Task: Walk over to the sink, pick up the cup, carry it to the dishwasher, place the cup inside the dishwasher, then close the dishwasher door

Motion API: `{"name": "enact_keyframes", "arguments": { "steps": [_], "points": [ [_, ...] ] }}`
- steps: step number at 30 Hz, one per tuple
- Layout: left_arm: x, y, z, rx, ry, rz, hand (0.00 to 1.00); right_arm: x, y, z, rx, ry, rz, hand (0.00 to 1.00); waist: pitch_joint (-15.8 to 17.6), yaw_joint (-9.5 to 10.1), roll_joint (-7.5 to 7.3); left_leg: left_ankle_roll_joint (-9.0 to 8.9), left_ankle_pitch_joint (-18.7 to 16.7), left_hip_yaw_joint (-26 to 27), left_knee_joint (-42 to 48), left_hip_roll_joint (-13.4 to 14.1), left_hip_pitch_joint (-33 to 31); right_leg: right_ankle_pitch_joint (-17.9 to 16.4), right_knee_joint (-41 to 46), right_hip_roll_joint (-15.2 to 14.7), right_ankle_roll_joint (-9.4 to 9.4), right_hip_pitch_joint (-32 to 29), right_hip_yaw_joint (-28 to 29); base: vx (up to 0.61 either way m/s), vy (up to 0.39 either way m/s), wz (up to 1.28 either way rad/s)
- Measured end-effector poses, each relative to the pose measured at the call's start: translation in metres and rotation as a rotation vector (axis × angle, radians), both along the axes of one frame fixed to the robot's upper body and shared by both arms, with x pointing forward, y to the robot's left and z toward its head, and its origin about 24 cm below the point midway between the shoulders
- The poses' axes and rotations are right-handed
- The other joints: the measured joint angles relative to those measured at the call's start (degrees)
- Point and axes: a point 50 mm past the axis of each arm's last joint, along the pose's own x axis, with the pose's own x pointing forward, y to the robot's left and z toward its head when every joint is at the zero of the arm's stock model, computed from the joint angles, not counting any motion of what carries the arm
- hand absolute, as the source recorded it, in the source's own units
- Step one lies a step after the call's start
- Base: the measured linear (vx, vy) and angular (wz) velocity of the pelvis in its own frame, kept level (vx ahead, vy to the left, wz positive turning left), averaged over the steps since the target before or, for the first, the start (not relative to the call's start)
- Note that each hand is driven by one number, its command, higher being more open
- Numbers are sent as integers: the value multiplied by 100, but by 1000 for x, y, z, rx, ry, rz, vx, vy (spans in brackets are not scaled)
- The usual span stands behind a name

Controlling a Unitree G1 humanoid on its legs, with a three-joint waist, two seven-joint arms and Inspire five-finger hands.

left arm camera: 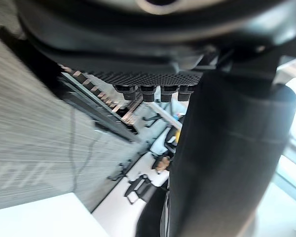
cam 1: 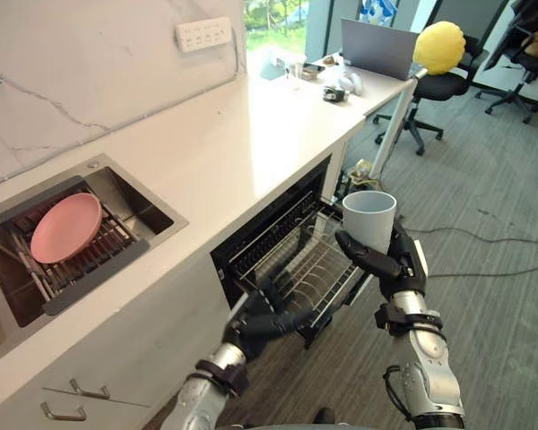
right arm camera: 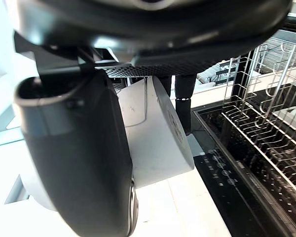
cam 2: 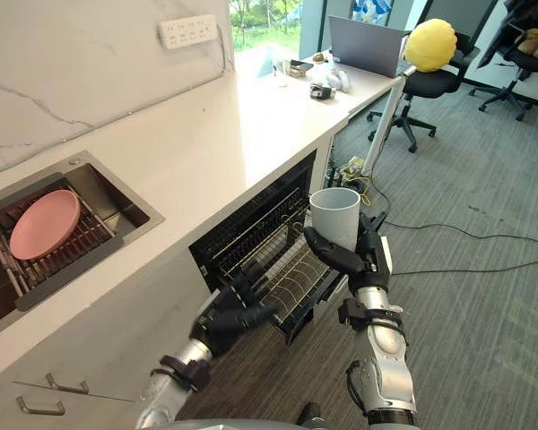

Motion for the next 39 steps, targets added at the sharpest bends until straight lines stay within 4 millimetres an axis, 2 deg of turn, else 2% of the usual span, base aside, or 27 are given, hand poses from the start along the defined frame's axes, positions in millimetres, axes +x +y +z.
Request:
{"name": "enact_keyframes", "arguments": {
  "steps": [2, 4, 6, 9, 12, 14, 15, 18, 21, 24, 26, 30, 35, 39],
  "points": [
    [-4, 6, -12, 62, 44, 18, 100, 0, -3, -3, -4, 12, -8, 0, -1, 13, 1, -7, 5, -8, 11, 12, -10, 0, -4, 8, 0, -3, -7, 0, 0, 0],
    [-10, 21, -28, 164, 98, 59, 100, -1, -6, -10, -16, 44, -9, 0, 0, 17, 0, -41, 65, -32, -110, 0, 35, -7, -21, 8, 9, -1, -37, -7, 13, 6],
    [-18, 38, -45, 290, 167, 106, 100, -1, -7, -18, -46, 92, -8, 0, 2, 13, -3, -49, 143, -74, -245, -14, 85, -15, -22, 8, 20, 9, -77, -7, 8, 12],
    [-44, 73, -73, 532, 329, 218, 100, 2, -7, -34, -165, 215, 23, 0, 24, 16, -29, -76, 234, -163, -375, -31, 135, -22, -22, -2, 29, 34, -171, -1, 10, 16],
    [-69, 104, -85, 634, 462, 387, 100, 5, -2, -48, -214, 312, 73, 0, 91, 43, -117, -68, 276, -313, -384, -40, 190, -44, -25, -20, 56, 154, -316, 1, 8, 26],
    [-75, 114, -85, 678, 476, 448, 100, 7, 0, -56, -251, 358, 100, 0, 112, 88, -143, -78, 284, -406, -386, -59, 196, -53, -25, -41, 68, 210, -399, -16, 13, 26],
    [-78, 118, -83, 718, 462, 465, 100, 10, 0, -63, -315, 403, 116, 0, 124, 184, -148, -80, 292, -462, -410, -81, 195, -59, -26, -65, 75, 233, -456, -22, 15, 22],
    [-83, 120, -83, 746, 470, 516, 100, 14, -1, -70, -377, 456, 123, 0, 185, 343, -144, -90, 321, -627, -433, -124, 179, -77, -25, -111, 101, 282, -624, -8, 24, 30],
    [-98, 118, -87, 739, 530, 567, 100, 18, -1, -75, -400, 492, 131, 0, 192, 379, -149, -90, 399, -806, -547, -151, 176, -105, -24, -135, 141, 313, -810, 30, 21, 35],
    [-109, 120, -90, 752, 570, 561, 100, 34, -10, -79, -427, 565, 130, 0, 219, 462, -138, -66, 457, -921, -586, -169, 151, -116, 1, -149, 154, 312, -921, 61, 25, 22],
    [-108, 119, -90, 739, 561, 539, 100, 42, -28, -82, -464, 650, 106, 0, 235, 541, -135, -52, 507, -1115, -586, -204, 61, -126, 2, -182, 170, 313, -1082, 35, 19, 39],
    [-106, 118, -89, 756, 543, 506, 100, 56, -48, -76, -475, 715, 80, 0, 381, 665, -116, -45, 561, -1271, -586, -247, -8, -128, 6, -220, 173, 311, -1207, 22, 26, 24],
    [-104, 116, -90, 754, 544, 488, 100, 62, -56, -76, -439, 769, 94, 0, 439, 735, -79, -46, 590, -1405, -578, -310, -19, -117, 8, -280, 189, 350, -1269, 9, 35, 16],
    [-93, 114, -89, 755, 516, 461, 100, 69, -56, -72, -445, 786, 118, 0, 663, 829, -1, -31, 604, -1477, -551, -361, -34, -85, 10, -325, 229, 402, -1324, -41, 17, 8]
  ]
}}
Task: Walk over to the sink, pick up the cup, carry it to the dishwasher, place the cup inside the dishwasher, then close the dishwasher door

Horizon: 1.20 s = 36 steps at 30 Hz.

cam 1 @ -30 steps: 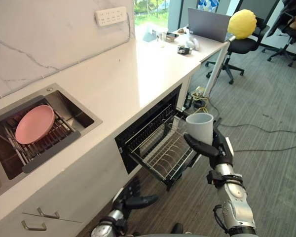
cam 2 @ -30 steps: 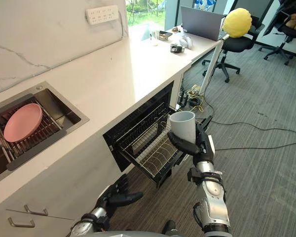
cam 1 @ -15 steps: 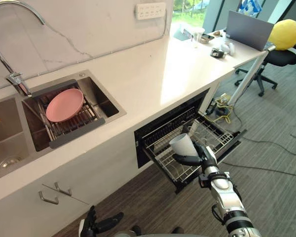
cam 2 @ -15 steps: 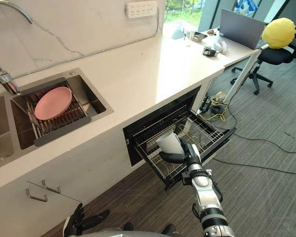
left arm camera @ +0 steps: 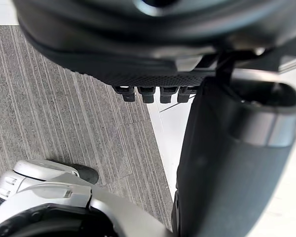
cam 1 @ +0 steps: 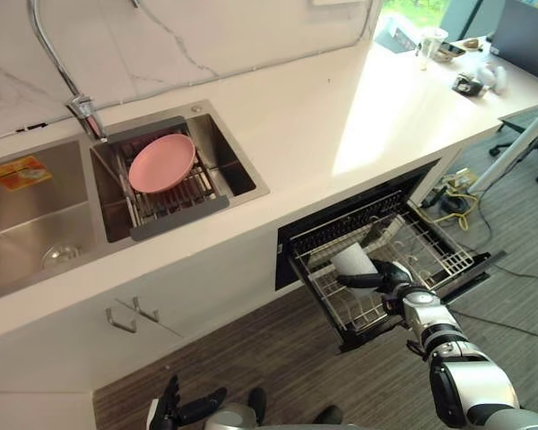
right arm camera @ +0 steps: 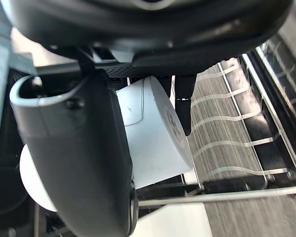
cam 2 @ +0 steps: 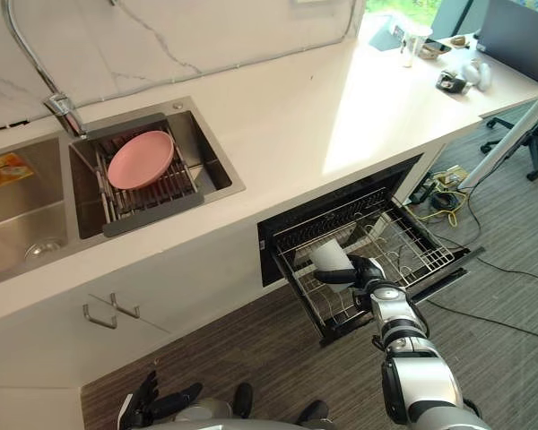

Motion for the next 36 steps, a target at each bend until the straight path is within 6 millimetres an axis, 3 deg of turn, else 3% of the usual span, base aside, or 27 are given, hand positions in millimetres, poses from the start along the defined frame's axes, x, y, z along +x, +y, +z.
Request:
{"name": "enact_keyframes", "arguments": {
  "steps": [6, 10, 13, 23, 24, 36],
  "points": [
    [27, -3, 5, -6, -61, -33, 100, 28, -3, 32, -42, -31, 46, 0, 581, 135, 85, 96, 208, -161, 4, -21, -367, 34, 149, -33, -19, -333, -34, -64, 16, 16],
    [58, 0, 17, -10, -139, -86, 100, 48, -22, 70, -53, -54, 5, 0, 1083, 345, 122, 163, 325, -321, 226, -38, -819, 4, 300, -114, -65, -659, 48, -45, 34, 26],
    [68, -3, 22, -39, -183, -95, 100, 60, -28, 96, -43, -105, -29, 0, 1331, 468, 169, 162, 325, -343, 373, -38, -1010, -36, 460, -165, -121, -817, 56, -52, 32, 6],
    [84, -9, 31, -90, -237, -157, 100, 69, -46, 132, -25, -140, -149, 0, 1512, 719, 283, 130, 369, -326, 490, -19, -1483, -107, 750, -245, -216, -1330, 126, -19, 10, 0],
    [86, -10, 32, -91, -241, -165, 100, 69, -47, 134, -25, -139, -153, 100, 1522, 737, 294, 130, 369, -315, 512, -12, -1512, -112, 758, -242, -225, -1357, 128, 15, -14, -4],
    [102, -19, 36, -100, -256, -216, 100, 86, -35, 170, -10, -241, -106, 100, 1638, 779, 337, 108, 360, -282, 598, 59, -1587, -153, 789, -185, -282, -1417, 149, 7, -18, -1]
  ]
}}
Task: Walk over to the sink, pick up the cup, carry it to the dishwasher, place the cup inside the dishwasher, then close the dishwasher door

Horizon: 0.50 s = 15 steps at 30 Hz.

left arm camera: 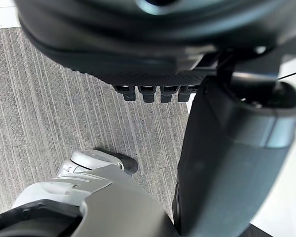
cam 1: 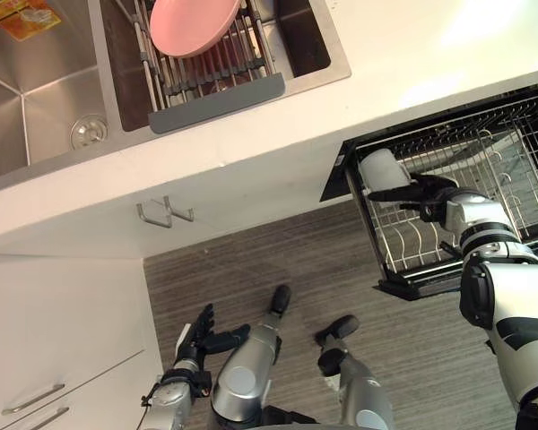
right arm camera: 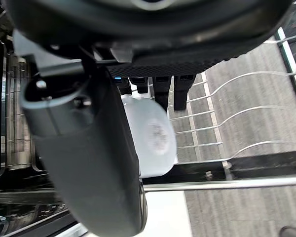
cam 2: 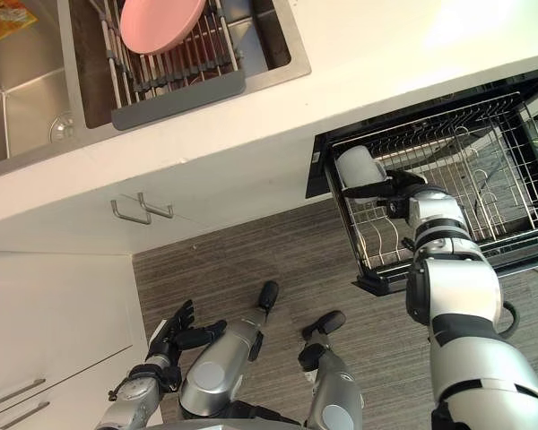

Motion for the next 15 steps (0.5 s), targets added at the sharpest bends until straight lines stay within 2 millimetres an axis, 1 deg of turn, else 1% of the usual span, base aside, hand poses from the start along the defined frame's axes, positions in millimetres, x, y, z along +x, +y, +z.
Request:
{"name": "enact_keyframes", "arguments": {
  "steps": [3, 6, 9, 10, 11, 13, 14, 15],
  "points": [
    [2, 0, 1, 0, -3, -1, 100, 4, 4, 8, -3, -37, 48, 100, 5, 25, -9, -8, -4, 28, 0, 17, 30, -2, -2, 15, -3, 17, 26, 11, -20, -5],
    [3, 1, 1, 3, -5, 4, 100, 6, 5, 14, -15, -79, 71, 100, 39, 32, -66, -30, -19, 59, -6, 47, 124, -3, -29, 51, -6, 106, 51, 0, -21, -7],
    [3, 3, 1, 7, -5, 12, 100, 9, 8, 25, -61, -157, 114, 100, 57, -7, -139, -67, -41, 82, -32, 99, 268, -5, -106, 122, -10, 257, 73, -1, -26, -5],
    [2, 4, 1, 18, -2, 11, 100, 10, 10, 31, -78, -221, 130, 100, 48, -13, -166, -85, -46, 86, -58, 124, 332, -4, -150, 158, -11, 325, 76, 12, -29, -5],
    [0, 6, 0, 31, 5, 25, 100, 9, 11, 33, -92, -258, 137, 100, 20, -20, -219, -100, -47, 103, -99, 148, 396, -1, -204, 198, -14, 378, 91, 24, -26, -6],
    [-3, 10, -2, 39, 19, 53, 100, 1, 11, 19, -84, -282, 142, 100, -27, -24, -306, -120, -47, 125, -171, 178, 477, -1, -258, 246, -14, 428, 124, 50, -14, -9],
    [-7, 13, -4, 38, 28, 85, 100, -4, 15, 13, -74, -312, 159, 100, -68, -58, -379, -126, -46, 165, -219, 194, 517, 1, -292, 268, -12, 435, 185, 106, 10, -19],
    [-14, 19, -8, 40, 50, 134, 100, -13, 24, 3, -46, -357, 183, 100, -121, -160, -471, -137, -56, 218, -251, 205, 567, 4, -326, 288, -7, 454, 231, 102, 24, -21]
  ]
}}
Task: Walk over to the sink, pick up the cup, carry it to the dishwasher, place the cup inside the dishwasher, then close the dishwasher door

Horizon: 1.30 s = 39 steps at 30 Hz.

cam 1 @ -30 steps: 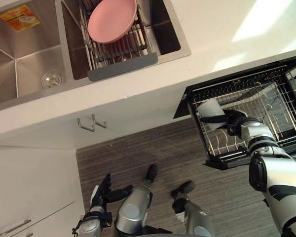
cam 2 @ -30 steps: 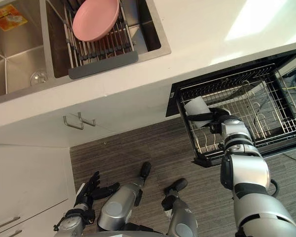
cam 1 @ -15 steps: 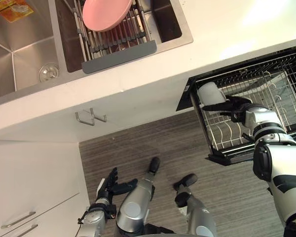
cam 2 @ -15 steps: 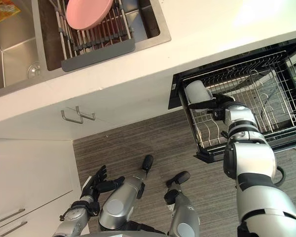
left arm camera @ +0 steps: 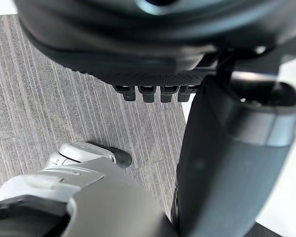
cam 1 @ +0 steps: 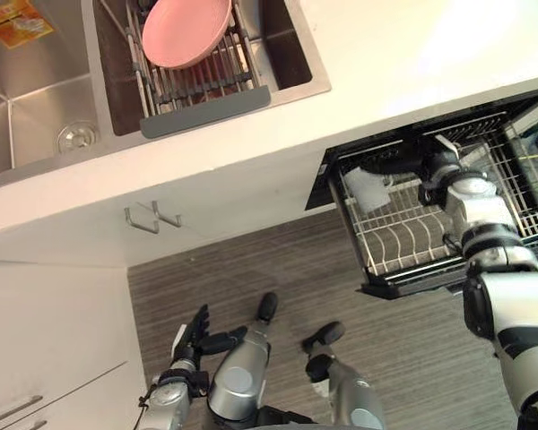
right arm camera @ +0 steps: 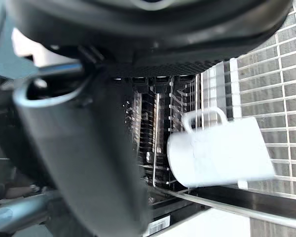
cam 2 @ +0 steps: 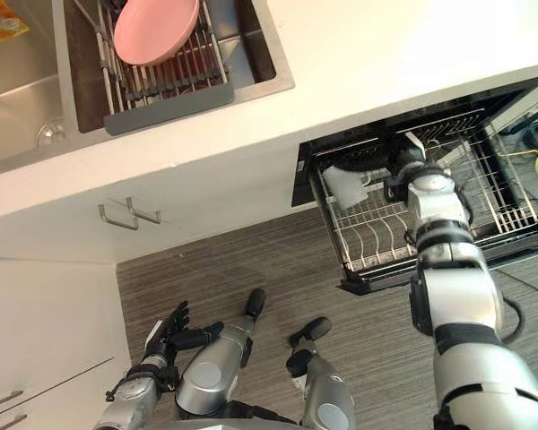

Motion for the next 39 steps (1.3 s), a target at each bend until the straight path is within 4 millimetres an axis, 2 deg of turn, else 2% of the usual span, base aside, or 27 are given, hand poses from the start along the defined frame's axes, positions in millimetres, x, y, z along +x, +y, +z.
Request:
{"name": "enact_keyframes", "arguments": {
  "steps": [2, 3, 4, 5, 7, 8, 10, 15, 16, 17, 18, 19, 20, 21, 22, 25, 26, 27, 28, 29, 30, 32, 34, 35, 36, 37, 39],
  "points": [
    [-14, 8, -7, 1, 42, 77, 100, -18, 14, -9, 103, -118, 22, 100, -82, -240, -89, -2, -47, 60, -28, 5, 134, -1, -51, 16, 15, 119, 75, 113, 42, -20],
    [-29, 13, -13, 8, 84, 142, 100, -39, 25, -22, 210, -208, 10, 100, -279, -407, -194, -6, -127, 168, -20, 15, 211, -6, -106, 40, 36, 178, 162, 103, 43, -26],
    [-36, 16, -15, 11, 103, 169, 100, -50, 29, -26, 252, -243, 2, 100, -375, -469, -223, -4, -167, 201, -15, 22, 249, -17, -110, 47, 52, 204, 206, 110, 40, -34],
    [-48, 19, -20, 11, 137, 220, 100, -71, 35, -36, 318, -301, -14, 100, -549, -563, -283, -8, -248, 276, -9, 36, 331, -48, -122, 60, 93, 271, 284, 90, 30, -30],
    [-65, 22, -25, 14, 181, 289, 100, -99, 46, -46, 381, -367, -26, 100, -793, -695, -366, -20, -372, 441, 6, 73, 491, -81, -133, 95, 125, 359, 463, 115, 35, -46],
    [-72, 21, -27, 19, 195, 319, 100, -112, 52, -47, 398, -408, -11, 100, -893, -771, -386, -48, -461, 496, 21, 95, 591, -101, -143, 117, 134, 449, 552, 97, 27, -42],
    [-74, 22, -26, 35, 185, 347, 100, -122, 57, -39, 405, -486, 14, 100, -971, -842, -374, -98, -541, 507, 38, 115, 745, -111, -200, 155, 137, 624, 567, 46, 3, -13],
    [-73, 20, -23, 60, 143, 391, 100, -113, 82, -4, 394, -654, 182, 100, -1152, -818, -298, -193, -624, 188, 349, 159, 711, -241, -218, 211, 103, 942, 170, 35, -35, 40],
    [-73, 19, -23, 69, 138, 381, 100, -111, 85, 3, 389, -680, 203, 100, -1186, -783, -244, -111, -739, 565, 408, 281, 703, -259, -265, 197, 109, 1051, -123, 14, -63, 121],
    [-74, 17, -24, 86, 146, 350, 100, -111, 82, 8, 370, -704, 202, 100, -1226, -823, -171, -26, -789, 1788, 697, 649, 663, -306, -292, 134, 171, 1207, -503, 30, -52, 141],
    [-75, 14, -25, 87, 149, 340, 100, -111, 79, 9, 352, -710, 199, 100, -1262, -849, -111, 30, -826, 2351, 897, 829, 611, -341, -254, 80, 225, 1269, -686, 69, 78, 173],
    [-80, 8, -27, 74, 163, 333, 100, -111, 71, 11, 323, -713, 187, 100, -1347, -904, 42, 51, -842, 3185, 1130, 1067, 574, -406, -126, -35, 347, 1368, -1048, 52, 173, 147],
    [-87, 2, -30, 60, 184, 330, 100, -112, 67, 12, 303, -711, 179, 100, -1410, -923, 148, -69, -860, 3366, 1133, 1098, 569, -434, -9, -126, 428, 1403, -1236, 54, 310, 128],
    [-99, -2, -32, 64, 219, 311, 100, -112, 65, 11, 316, -707, 176, 100, -1480, -846, 259, -110, -853, 3291, 1072, 956, 582, -434, 132, -296, 517, 1413, -1321, 27, 264, 66],
    [-104, -3, -33, 67, 233, 309, 100, -112, 66, 9, 323, -706, 177, 100, -1486, -828, 270, -86, -866, 3262, 1038, 885, 596, -439, 208, -380, 556, 1415, -1349, 41, 323, 47],
    [-114, -4, -38, 75, 293, 296, 100, -118, 66, -8, 343, -661, 146, 100, -1490, -841, 250, 112, -865, 2984, 788, 467, 744, -601, 981, -951, 721, 1404, -1231, 52, 321, 58],
    [-115, -3, -39, 78, 312, 274, 100, -123, 62, -16, 338, -635, 121, 100, -1489, -926, 244, 193, -834, 2794, 607, 273, 870, -801, 1828, -1359, 414, 1252, -958, 51, 322, 98],
    [-115, -1, -39, 86, 326, 257, 100, -129, 56, -22, 331, -614, 81, 100, -1471, -1081, 181, 263, -858, 2470, 522, 63, 940, -831, 2982, -1699, -115, 844, 44, 58, 330, 141],
    [-112, 4, -39, 104, 332, 231, 100, -136, 49, -28, 329, -599, 32, 100, -1468, -1260, 139, 346, -840, 2102, 468, 27, 965, -1081, 3586, -1554, 90, 461, 1243, 43, 194, 157],
    [-108, 6, -38, 123, 334, 198, 100, -142, 42, -31, 321, -592, -8, 100, -1456, -1376, 107, 421, -825, 1810, 413, 4, 962, -1291, 3801, -1225, 316, 305, 1962, 78, 48, 200],
    [-105, 10, -38, 148, 338, 146, 100, -158, 28, -33, 296, -595, -82, 100, -1462, -1544, 46, 426, -738, 1352, 297, -88, 998, -1611, 3866, -704, 509, 136, 2732, 135, -9, 186],
    [-111, 12, -40, 162, 384, 114, 100, -175, 13, -25, 261, -636, -163, 100, -1512, -1587, -56, 412, -632, 995, 93, -309, 1242, -1857, 3374, -458, 398, -21, 2906, 181, 21, 128],
    [-118, 12, -42, 156, 416, 102, 100, -179, 9, -20, 265, -668, -174, 100, -1535, -1621, -47, 378, -653, 822, 74, -324, 1339, -1852, 2642, -219, 358, -170, 2926, 166, -4, 60],
    [-117, 15, -41, 171, 410, 91, 100, -180, 9, -21, 271, -669, -178, 100, -1557, -1659, -114, 319, -695, 728, 115, -322, 1306, -1612, 1998, -91, 258, -243, 3039, 184, -41, 53],
    [-116, 17, -40, 178, 408, 88, 100, -180, 10, -22, 278, -668, -181, 100, -1556, -1660, -175, 265, -749, 700, 173, -331, 1286, -1202, 1789, -63, 208, -266, 3128, 173, -101, 37],
    [-116, 18, -41, 181, 415, 86, 100, -180, 11, -25, 295, -662, -192, 100, -1580, -1641, -172, 142, -890, 684, 319, -259, 1257, -1031, 1685, 18, 278, -180, 3139, 183, -115, 10],
    [-117, 13, -41, 174, 413, 77, 100, -181, 11, -26, 322, -665, -210, 100, -1620, -1633, -97, 62, -1060, 761, 422, -76, 1222, -963, 1347, 202, 204, -19, 3086, 173, -87, -6]
  ]
}}
